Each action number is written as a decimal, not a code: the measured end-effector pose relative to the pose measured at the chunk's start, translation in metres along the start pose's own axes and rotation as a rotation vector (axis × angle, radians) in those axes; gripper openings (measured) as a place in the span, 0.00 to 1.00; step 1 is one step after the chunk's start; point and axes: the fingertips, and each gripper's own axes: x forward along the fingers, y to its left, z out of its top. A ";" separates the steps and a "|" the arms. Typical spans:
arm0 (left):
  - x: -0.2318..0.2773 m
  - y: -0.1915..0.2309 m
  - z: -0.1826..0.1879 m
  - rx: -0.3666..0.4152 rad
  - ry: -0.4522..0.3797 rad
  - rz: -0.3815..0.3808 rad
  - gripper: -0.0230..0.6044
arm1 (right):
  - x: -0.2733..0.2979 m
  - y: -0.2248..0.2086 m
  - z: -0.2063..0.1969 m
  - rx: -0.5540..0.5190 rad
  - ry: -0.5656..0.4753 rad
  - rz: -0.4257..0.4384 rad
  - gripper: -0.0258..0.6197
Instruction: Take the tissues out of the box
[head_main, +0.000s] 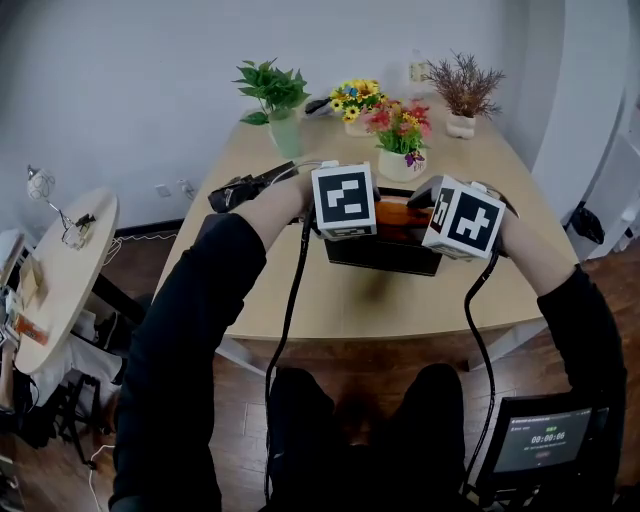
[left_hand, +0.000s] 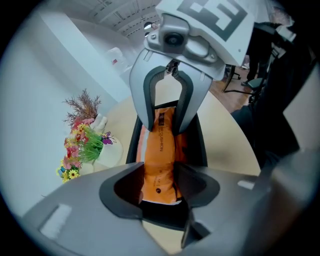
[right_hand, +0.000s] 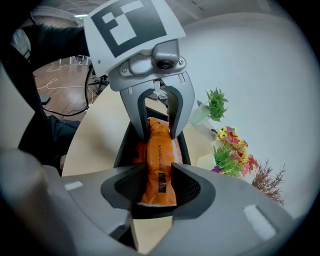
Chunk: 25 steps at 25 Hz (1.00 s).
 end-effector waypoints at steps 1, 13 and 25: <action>-0.001 0.000 -0.001 0.001 0.003 0.006 0.32 | 0.000 -0.001 0.000 -0.009 -0.004 -0.004 0.28; -0.051 -0.002 0.012 0.080 -0.080 0.170 0.18 | -0.033 -0.003 0.031 -0.077 -0.060 -0.153 0.12; -0.116 0.018 0.039 0.119 -0.093 0.273 0.17 | -0.092 -0.030 0.059 -0.136 -0.082 -0.259 0.11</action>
